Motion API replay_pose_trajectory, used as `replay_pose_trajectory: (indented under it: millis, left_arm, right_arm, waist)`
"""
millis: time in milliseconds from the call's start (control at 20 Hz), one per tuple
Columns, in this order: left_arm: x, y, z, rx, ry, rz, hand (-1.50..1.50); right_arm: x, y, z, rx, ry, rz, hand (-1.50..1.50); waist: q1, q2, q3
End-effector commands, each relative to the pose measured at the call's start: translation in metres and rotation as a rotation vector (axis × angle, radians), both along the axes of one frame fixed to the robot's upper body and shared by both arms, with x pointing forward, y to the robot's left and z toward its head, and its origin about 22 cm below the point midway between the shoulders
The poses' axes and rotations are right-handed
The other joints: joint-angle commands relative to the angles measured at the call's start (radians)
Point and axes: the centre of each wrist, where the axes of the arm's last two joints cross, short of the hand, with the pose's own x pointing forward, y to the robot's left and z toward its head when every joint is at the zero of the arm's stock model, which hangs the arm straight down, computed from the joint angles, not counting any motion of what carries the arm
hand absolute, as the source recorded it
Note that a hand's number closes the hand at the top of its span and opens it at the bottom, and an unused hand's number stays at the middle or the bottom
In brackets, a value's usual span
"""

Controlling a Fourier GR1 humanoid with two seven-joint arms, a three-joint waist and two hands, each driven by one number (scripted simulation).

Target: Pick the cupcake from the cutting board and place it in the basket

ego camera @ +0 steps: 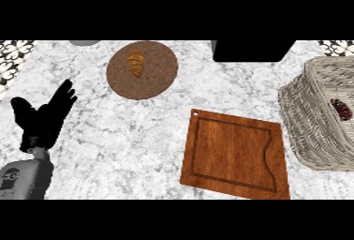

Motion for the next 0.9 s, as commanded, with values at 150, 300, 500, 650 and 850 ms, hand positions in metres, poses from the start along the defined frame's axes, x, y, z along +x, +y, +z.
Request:
replay_pose_trajectory:
  millis: [150, 300, 500, 650, 850]
  left_arm:
    - [-0.007, 0.011, 0.003, 0.011, 0.007, 0.006, 0.00]
    - [-0.007, 0.015, 0.012, 0.022, -0.017, -0.006, 0.00]
    - [0.005, 0.005, 0.015, 0.021, -0.022, 0.001, 0.00]
    - [-0.003, 0.006, 0.012, 0.008, -0.010, -0.006, 0.00]
    - [0.002, -0.010, 0.019, 0.012, -0.016, -0.018, 0.00]
  right_arm:
    - [-0.037, -0.066, 0.007, 0.292, -0.083, -0.100, -1.50]
    - [-0.055, -0.113, 0.019, 0.334, -0.122, -0.110, -1.50]
    - [-0.095, -0.155, 0.018, 0.342, -0.026, -0.051, -1.50]
    - [-0.127, -0.174, 0.023, 0.277, 0.055, -0.003, -1.50]
    - [-0.154, -0.190, 0.023, 0.267, 0.056, 0.025, -1.50]
  waist:
    - [-0.015, -0.004, 0.001]
    - [0.001, 0.000, 0.002]
    - [-0.001, 0.005, 0.003]
    - [0.003, 0.004, 0.005]
    - [0.008, 0.004, 0.007]
